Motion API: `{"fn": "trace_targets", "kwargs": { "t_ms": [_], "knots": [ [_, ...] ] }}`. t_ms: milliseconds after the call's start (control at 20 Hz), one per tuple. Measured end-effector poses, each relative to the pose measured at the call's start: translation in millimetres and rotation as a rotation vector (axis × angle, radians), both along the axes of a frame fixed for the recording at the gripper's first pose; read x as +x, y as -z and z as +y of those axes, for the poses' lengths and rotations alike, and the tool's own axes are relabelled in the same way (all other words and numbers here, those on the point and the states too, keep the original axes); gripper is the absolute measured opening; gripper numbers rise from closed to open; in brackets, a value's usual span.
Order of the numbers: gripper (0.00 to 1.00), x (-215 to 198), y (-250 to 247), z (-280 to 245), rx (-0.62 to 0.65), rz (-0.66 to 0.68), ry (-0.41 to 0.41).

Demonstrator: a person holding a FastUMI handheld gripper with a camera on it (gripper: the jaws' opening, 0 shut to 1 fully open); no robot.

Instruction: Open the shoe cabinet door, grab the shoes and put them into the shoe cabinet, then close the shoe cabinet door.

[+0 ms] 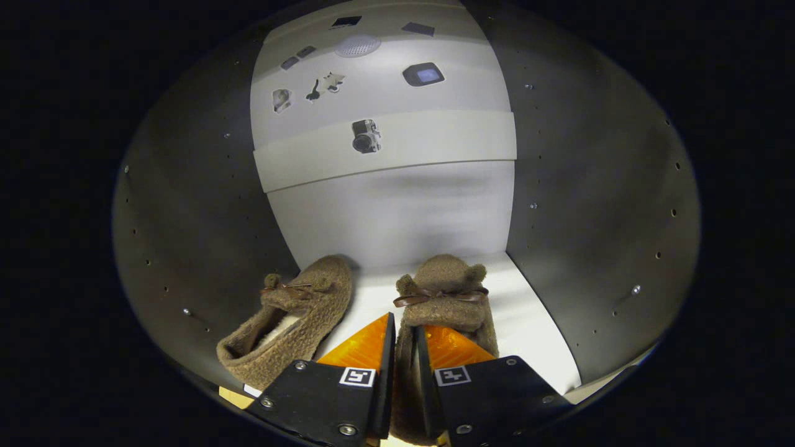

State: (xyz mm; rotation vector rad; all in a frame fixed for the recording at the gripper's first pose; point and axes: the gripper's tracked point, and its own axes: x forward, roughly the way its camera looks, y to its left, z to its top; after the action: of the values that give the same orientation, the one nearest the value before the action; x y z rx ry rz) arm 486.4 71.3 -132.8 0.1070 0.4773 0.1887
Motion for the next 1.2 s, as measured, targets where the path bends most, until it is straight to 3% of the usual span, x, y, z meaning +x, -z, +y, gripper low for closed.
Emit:
{"fn": "trace_targets", "kwargs": {
  "t_ms": [600, 1200],
  "knots": [
    [0.22, -87.8, -61.3, -15.5, -0.010, -0.119, 0.012],
    [0.24, -219.9, -94.4, -29.8, -0.060, -0.191, 0.044]
  ]
}}
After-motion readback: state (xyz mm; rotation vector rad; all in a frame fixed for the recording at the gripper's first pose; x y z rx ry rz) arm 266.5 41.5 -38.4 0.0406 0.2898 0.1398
